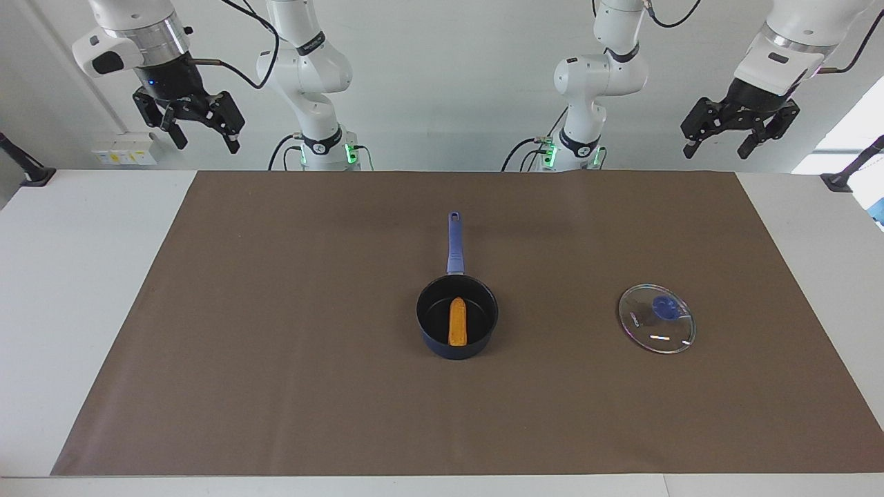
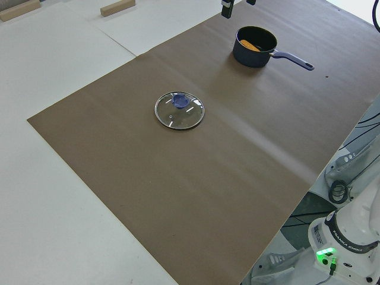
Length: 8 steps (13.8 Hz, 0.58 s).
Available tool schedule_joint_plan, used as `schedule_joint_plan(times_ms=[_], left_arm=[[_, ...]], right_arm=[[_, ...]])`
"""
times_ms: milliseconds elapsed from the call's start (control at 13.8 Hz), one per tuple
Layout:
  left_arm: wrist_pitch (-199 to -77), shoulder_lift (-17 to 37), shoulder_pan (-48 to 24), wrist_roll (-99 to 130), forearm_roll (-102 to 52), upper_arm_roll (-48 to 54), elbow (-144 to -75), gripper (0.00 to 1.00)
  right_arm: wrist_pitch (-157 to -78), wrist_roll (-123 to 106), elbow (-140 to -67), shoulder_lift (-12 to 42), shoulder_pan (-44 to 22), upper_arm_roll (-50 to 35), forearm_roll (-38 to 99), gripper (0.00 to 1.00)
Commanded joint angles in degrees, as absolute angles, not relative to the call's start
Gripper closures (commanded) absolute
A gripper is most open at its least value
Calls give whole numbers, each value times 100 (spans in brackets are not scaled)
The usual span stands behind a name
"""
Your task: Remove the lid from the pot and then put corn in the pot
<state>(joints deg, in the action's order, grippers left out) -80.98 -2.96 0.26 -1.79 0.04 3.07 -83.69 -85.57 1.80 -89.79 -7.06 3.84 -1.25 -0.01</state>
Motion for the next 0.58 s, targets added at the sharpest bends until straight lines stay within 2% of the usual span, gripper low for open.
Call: schedule_joint_plan(times_ms=[0,509], left_arm=[[-8086,-448,9,-123,97,290,-8560,0],[-8095,-457,9,-132,97,290,-8569,0]], right_arm=[[-8473,-157,-8886,-703,220,-132,-97,0],[-8446,-141,-8903,-729,220,-123,-97,0]])
